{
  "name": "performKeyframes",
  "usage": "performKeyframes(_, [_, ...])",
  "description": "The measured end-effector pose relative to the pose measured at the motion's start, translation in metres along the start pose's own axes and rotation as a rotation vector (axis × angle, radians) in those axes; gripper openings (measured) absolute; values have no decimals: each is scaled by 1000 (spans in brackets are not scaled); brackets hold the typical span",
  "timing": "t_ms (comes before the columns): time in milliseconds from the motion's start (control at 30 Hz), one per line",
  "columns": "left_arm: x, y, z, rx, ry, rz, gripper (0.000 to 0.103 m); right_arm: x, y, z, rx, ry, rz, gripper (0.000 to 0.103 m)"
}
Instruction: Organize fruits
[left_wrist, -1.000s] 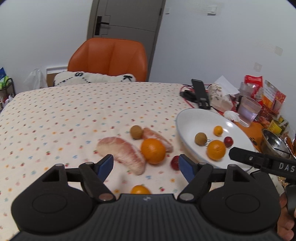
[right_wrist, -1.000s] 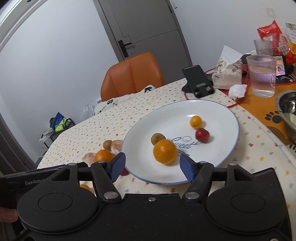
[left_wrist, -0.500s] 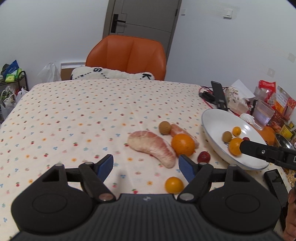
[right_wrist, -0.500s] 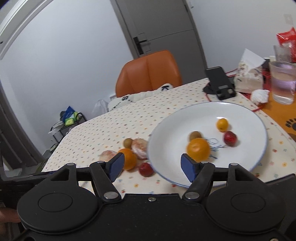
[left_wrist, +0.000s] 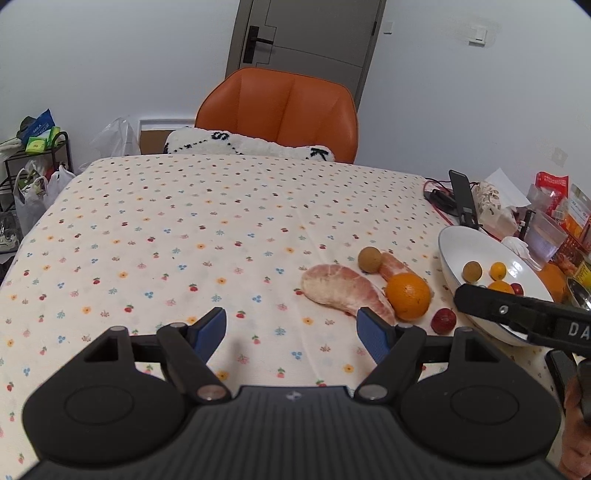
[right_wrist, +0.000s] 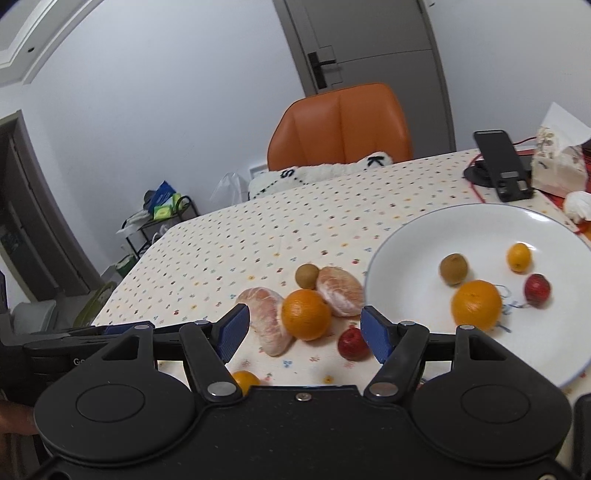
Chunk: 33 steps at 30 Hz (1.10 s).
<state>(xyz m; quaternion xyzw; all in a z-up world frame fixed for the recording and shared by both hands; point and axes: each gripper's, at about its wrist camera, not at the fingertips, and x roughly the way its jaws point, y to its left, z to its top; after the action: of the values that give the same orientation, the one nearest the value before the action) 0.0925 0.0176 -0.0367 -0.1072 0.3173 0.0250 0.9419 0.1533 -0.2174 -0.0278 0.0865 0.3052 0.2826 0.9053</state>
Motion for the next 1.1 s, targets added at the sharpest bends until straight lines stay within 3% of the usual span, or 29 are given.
performKeyframes(600, [10,20,7,-26,-1,0,76,40,24,6,-95,70,-29,56])
performKeyframes(767, [13,21,7,-29,3,-6,76,47,24,6,-105,94,-57,43])
performKeyframes(833, [14,21,7,-30,3,-7,76,50,22,5,-93,111,-37,34])
performKeyframes(1100, [17,21,8,-39,5,-16,76,53,30,2,-100,123,43,32])
